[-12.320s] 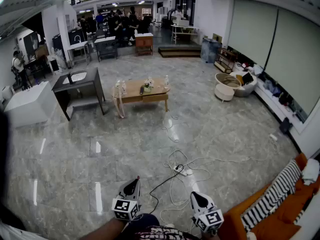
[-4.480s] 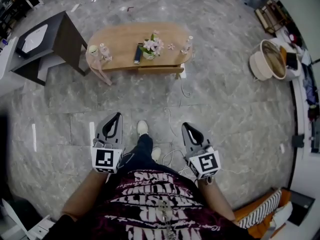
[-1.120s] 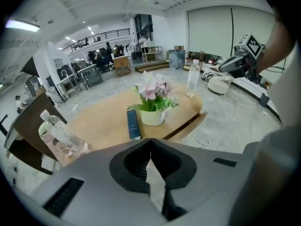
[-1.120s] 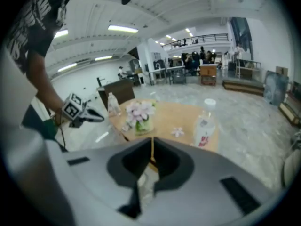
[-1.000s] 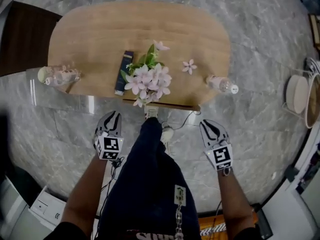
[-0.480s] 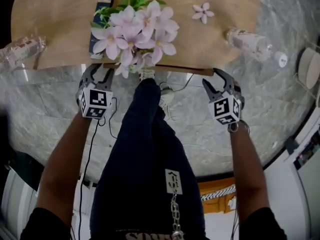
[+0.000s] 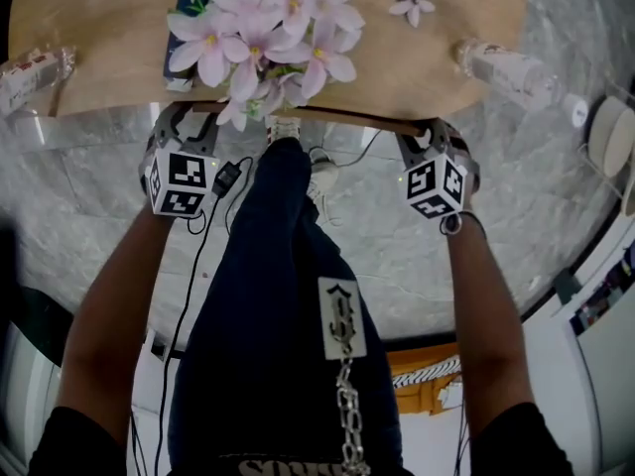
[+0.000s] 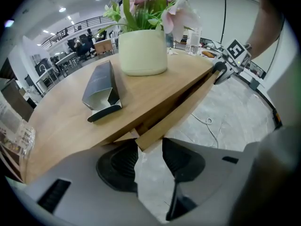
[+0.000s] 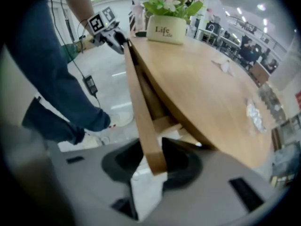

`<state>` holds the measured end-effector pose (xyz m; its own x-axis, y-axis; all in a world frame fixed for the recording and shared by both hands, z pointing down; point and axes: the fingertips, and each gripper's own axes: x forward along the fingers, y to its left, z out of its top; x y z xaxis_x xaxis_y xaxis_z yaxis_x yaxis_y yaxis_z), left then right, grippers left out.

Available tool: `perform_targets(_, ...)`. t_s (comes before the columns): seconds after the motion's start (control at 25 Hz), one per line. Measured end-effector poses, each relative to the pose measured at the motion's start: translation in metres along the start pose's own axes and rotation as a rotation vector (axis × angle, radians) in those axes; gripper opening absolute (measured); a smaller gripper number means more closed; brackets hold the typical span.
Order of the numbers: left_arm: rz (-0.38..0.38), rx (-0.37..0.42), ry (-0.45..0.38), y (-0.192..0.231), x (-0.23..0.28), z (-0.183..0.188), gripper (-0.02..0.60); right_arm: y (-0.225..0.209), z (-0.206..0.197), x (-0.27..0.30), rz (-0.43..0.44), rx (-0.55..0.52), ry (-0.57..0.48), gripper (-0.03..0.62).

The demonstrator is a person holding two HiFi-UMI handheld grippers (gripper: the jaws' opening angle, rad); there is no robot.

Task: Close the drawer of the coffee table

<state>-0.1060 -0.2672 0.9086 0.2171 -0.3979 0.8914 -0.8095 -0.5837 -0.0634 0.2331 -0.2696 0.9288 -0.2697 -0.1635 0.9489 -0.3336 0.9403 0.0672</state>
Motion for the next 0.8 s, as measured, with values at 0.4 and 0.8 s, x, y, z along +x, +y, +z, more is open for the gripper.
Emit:
perform_targets(0.4, -0.024, -0.018, 0.051, -0.019, -0.014, -0.021, 0.176, 0.031, -0.011, -0.008, 0.046, -0.022, 0.024, 0.129)
perform_targets(0.8, -0.071, -0.024, 0.124, -0.073, -0.051, -0.084, 0.167, 0.116, -0.039, -0.022, 0.113, -0.035, 0.063, 0.123)
